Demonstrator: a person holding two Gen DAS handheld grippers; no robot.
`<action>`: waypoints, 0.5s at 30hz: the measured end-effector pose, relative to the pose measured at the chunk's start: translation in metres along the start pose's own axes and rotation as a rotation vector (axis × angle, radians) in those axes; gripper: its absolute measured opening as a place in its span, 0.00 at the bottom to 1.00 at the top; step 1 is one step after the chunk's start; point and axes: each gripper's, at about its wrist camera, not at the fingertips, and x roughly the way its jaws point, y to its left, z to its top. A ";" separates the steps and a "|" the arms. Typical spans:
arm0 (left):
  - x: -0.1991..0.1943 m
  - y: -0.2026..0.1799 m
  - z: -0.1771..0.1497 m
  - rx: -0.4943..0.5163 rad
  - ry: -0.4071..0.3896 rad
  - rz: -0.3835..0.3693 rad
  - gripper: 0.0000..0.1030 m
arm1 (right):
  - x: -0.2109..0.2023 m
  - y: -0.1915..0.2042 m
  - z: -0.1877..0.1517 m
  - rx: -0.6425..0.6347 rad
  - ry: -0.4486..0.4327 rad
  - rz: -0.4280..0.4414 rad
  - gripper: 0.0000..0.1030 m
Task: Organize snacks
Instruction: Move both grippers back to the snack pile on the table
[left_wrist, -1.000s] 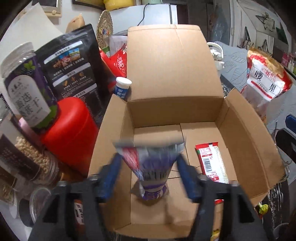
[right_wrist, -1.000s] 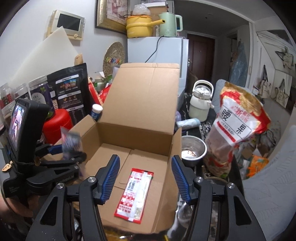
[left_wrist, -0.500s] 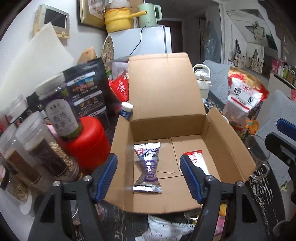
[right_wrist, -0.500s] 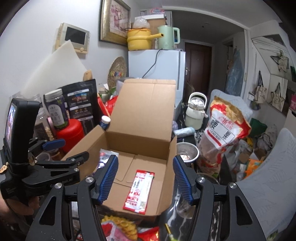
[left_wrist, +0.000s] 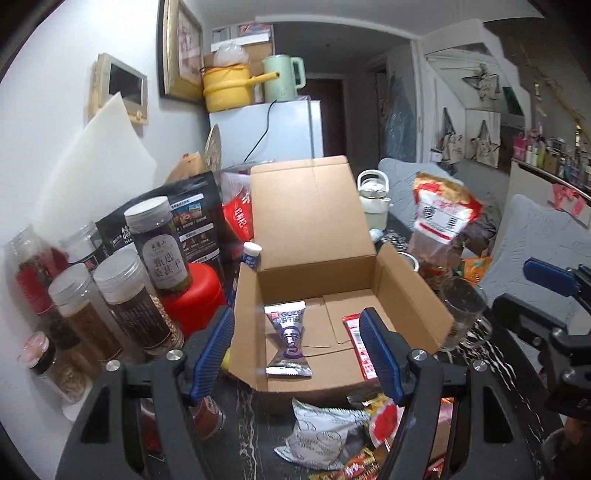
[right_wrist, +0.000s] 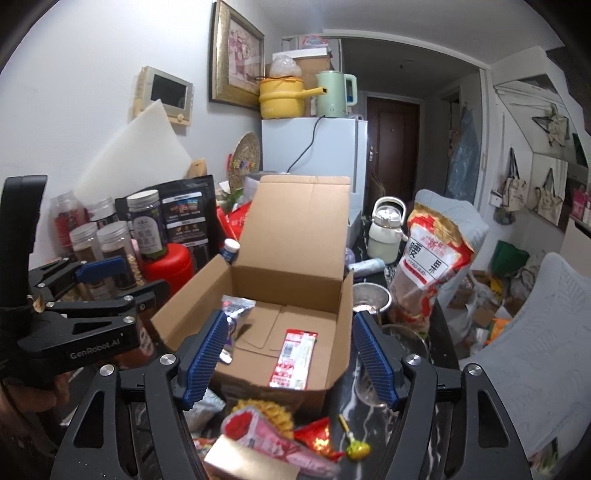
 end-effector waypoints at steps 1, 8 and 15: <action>-0.005 0.000 -0.002 0.003 -0.002 -0.012 0.68 | -0.006 0.002 -0.003 0.002 -0.004 0.003 0.74; -0.027 -0.003 -0.022 0.005 0.042 -0.074 0.68 | -0.029 0.013 -0.022 -0.006 0.009 0.012 0.77; -0.039 -0.009 -0.048 0.017 0.073 -0.111 0.68 | -0.047 0.019 -0.042 -0.004 0.018 0.021 0.83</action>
